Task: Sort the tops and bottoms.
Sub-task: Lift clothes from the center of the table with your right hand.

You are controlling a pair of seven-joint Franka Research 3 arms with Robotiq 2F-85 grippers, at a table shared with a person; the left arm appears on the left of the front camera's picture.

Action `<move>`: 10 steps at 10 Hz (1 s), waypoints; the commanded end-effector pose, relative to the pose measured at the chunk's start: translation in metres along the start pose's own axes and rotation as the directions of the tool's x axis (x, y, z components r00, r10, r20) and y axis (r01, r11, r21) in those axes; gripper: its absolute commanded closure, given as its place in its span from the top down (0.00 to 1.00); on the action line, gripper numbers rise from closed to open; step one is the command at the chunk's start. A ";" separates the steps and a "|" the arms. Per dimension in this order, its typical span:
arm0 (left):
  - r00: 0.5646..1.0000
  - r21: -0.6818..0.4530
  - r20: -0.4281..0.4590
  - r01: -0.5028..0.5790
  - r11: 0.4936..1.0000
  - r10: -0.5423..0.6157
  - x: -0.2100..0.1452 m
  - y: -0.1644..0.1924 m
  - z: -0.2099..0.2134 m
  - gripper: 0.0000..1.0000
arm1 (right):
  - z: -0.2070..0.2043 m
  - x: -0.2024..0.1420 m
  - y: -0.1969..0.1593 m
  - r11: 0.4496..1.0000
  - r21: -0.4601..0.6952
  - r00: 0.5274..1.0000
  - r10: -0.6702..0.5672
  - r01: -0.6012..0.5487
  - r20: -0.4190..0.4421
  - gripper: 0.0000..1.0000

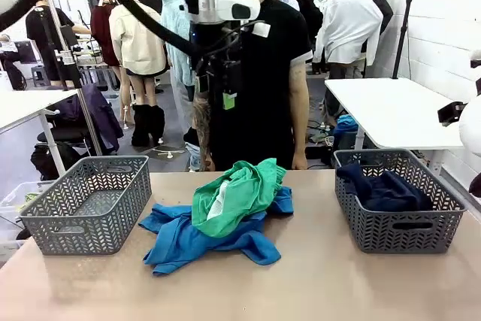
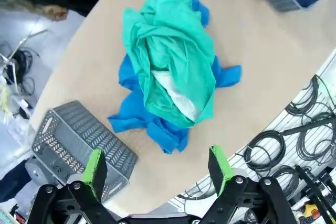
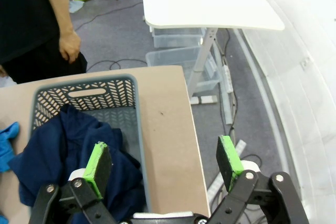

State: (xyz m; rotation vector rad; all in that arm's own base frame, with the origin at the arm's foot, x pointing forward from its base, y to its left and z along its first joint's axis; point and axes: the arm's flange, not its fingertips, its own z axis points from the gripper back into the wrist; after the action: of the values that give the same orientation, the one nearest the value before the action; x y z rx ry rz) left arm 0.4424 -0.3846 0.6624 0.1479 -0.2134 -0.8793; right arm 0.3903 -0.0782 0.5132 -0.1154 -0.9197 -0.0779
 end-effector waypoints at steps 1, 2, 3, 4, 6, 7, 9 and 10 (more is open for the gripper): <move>1.000 -0.041 -0.016 -0.009 0.999 0.009 0.030 -0.004 0.012 1.00 | -0.001 0.000 0.001 1.000 -0.003 1.000 -0.002 0.001 -0.008 1.00; 1.000 -0.041 -0.016 -0.009 0.999 0.009 0.030 -0.004 0.012 1.00 | -0.001 0.000 0.001 1.000 -0.003 1.000 -0.002 0.001 -0.008 1.00; 1.000 -0.041 -0.016 -0.009 0.999 0.009 0.030 -0.004 0.012 1.00 | -0.001 0.000 0.001 1.000 -0.003 1.000 -0.002 0.001 -0.008 1.00; 1.000 -0.026 -0.002 0.008 1.000 -0.008 0.014 -0.007 0.003 1.00 | -0.001 0.000 0.001 1.000 -0.003 1.000 -0.002 0.001 -0.008 1.00; 0.980 -0.048 0.026 -0.194 0.980 0.195 -0.037 0.045 -0.001 1.00 | -0.001 0.000 0.001 1.000 -0.003 1.000 -0.002 0.001 -0.008 1.00; 0.950 -0.110 0.059 -0.300 0.948 0.307 -0.082 0.071 -0.008 1.00 | -0.001 0.000 0.001 1.000 -0.003 1.000 -0.002 0.001 -0.008 1.00; 0.875 -0.181 0.106 -0.451 0.874 0.473 -0.163 0.114 -0.035 1.00 | -0.001 0.000 0.001 1.000 -0.003 1.000 -0.002 0.001 -0.008 1.00; 0.823 -0.223 0.116 -0.524 0.822 0.556 -0.198 0.135 -0.057 1.00 | -0.001 0.000 0.001 1.000 -0.003 1.000 -0.002 0.001 -0.008 1.00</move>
State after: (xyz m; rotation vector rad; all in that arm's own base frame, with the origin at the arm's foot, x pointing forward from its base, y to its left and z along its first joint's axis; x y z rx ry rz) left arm 0.4577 -0.1672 0.6532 -0.1113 -0.2598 -0.3778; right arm 0.3902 -0.0788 0.5131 -0.1158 -0.9194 -0.0793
